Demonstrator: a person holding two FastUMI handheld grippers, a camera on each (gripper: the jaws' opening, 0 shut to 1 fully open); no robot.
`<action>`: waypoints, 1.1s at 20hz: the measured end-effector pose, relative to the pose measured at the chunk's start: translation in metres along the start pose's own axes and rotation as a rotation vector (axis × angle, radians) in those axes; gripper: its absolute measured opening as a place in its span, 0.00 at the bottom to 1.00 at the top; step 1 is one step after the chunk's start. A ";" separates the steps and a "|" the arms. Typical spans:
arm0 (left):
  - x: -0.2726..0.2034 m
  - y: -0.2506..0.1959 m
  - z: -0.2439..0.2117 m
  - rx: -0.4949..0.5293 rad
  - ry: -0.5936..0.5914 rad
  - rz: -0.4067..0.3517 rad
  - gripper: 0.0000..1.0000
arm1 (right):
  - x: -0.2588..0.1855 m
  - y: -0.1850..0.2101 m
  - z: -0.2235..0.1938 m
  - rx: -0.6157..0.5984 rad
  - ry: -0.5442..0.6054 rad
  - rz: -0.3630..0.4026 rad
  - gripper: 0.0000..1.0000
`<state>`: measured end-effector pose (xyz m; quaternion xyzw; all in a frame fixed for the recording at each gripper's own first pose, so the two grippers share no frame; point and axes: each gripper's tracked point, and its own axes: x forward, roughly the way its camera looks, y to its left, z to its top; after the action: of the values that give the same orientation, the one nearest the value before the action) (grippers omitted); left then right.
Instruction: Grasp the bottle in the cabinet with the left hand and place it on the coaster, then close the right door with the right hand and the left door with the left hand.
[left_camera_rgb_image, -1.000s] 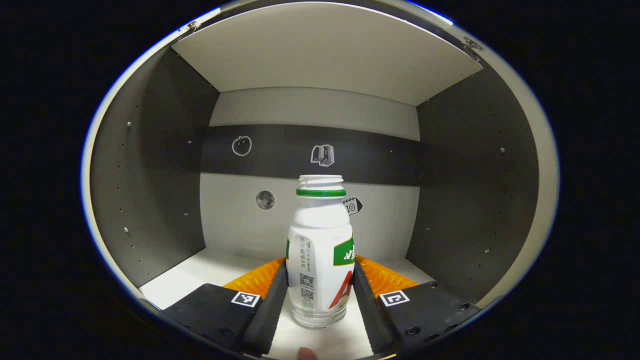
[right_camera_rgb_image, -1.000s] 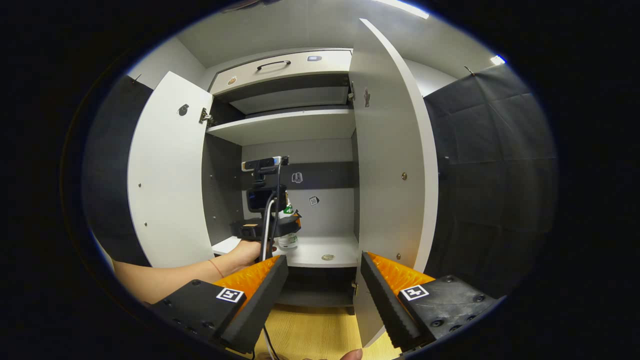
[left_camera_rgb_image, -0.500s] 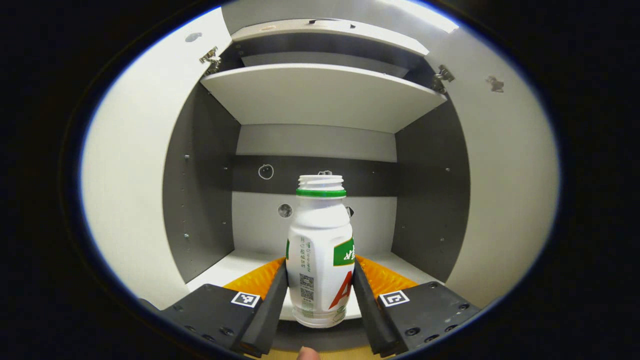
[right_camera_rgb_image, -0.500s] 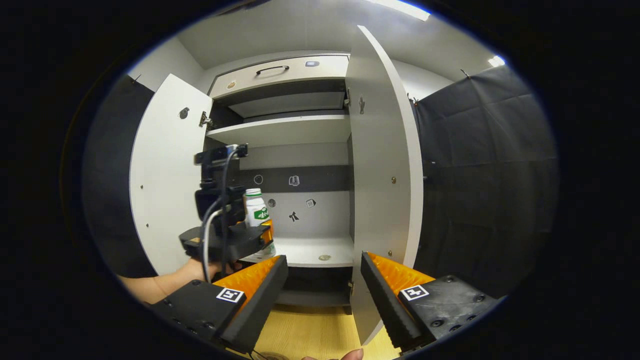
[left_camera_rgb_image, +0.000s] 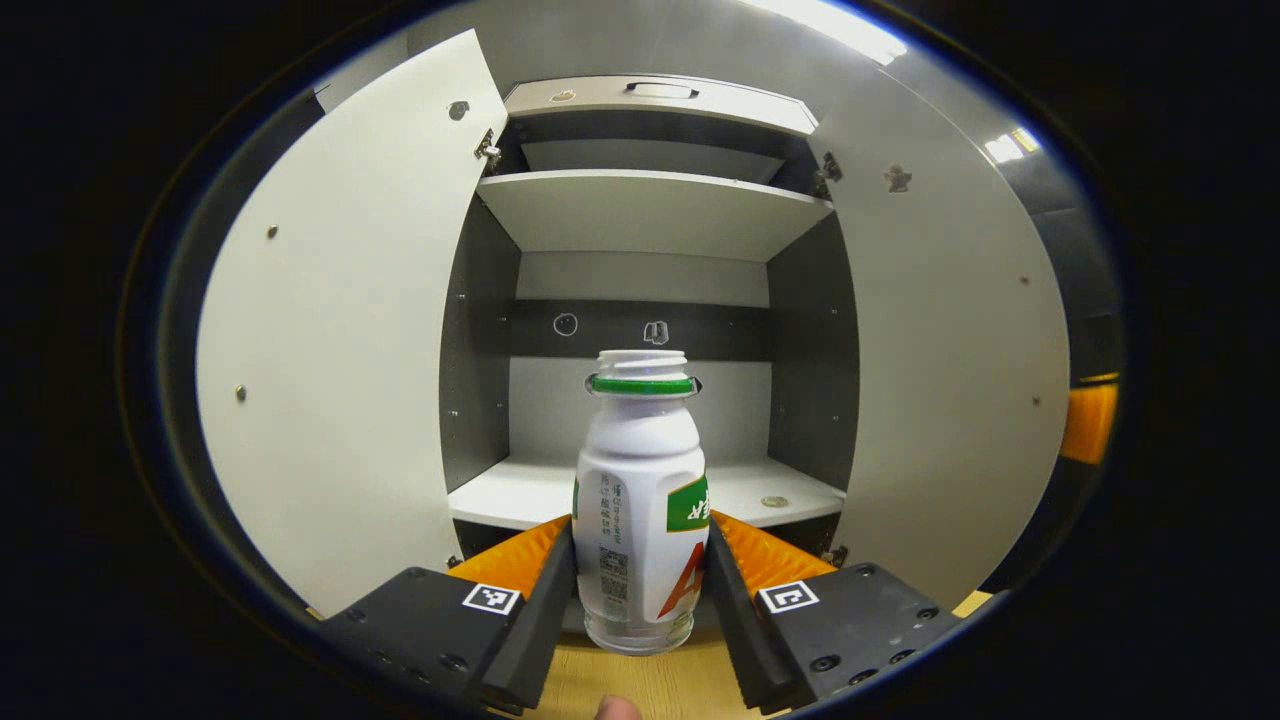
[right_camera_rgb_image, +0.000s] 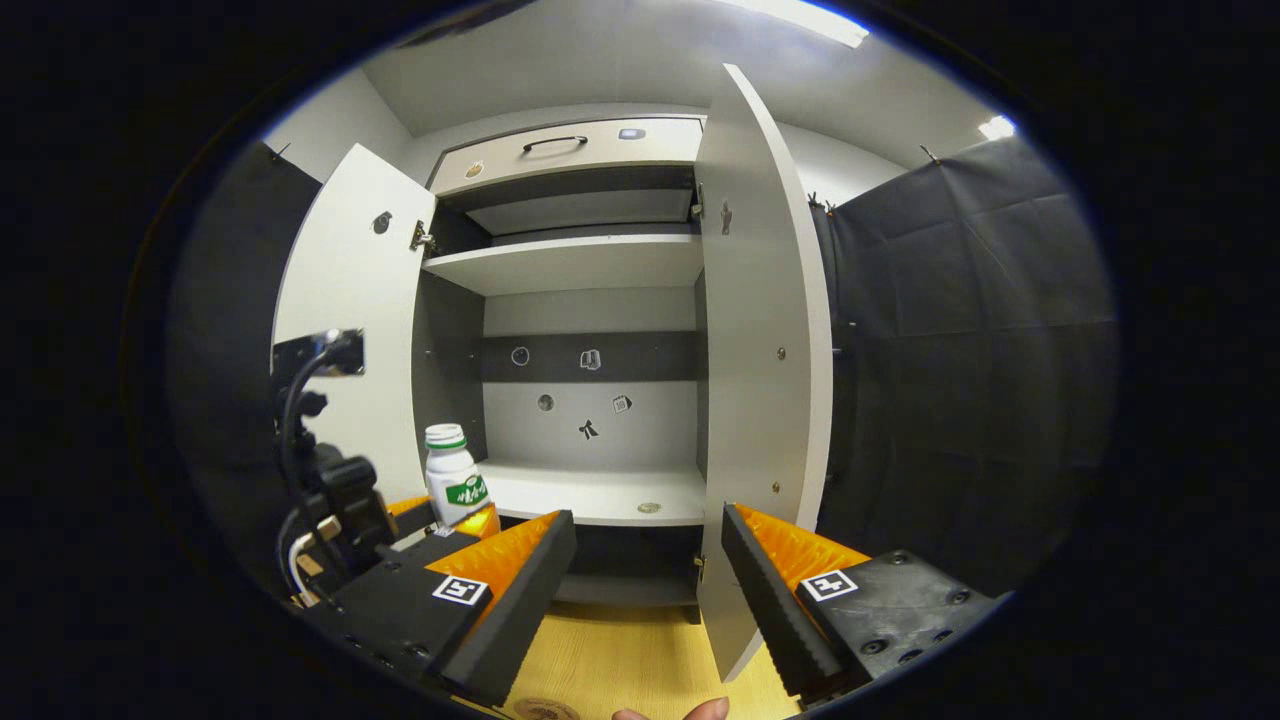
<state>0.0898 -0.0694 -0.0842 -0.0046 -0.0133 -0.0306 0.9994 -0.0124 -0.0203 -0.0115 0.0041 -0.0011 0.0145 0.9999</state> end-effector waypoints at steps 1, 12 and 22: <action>-0.011 0.000 -0.012 0.013 0.017 0.000 0.72 | -0.001 0.000 0.001 -0.009 -0.008 -0.003 0.98; -0.103 -0.033 -0.143 -0.021 0.092 -0.085 0.72 | -0.003 -0.027 -0.005 -0.005 -0.054 -0.062 0.97; -0.137 -0.054 -0.250 -0.074 0.167 -0.145 0.72 | 0.010 -0.049 -0.032 -0.072 -0.028 -0.068 0.97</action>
<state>-0.0440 -0.1175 -0.3377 -0.0377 0.0710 -0.1035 0.9914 -0.0010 -0.0687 -0.0440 -0.0315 -0.0157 -0.0195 0.9992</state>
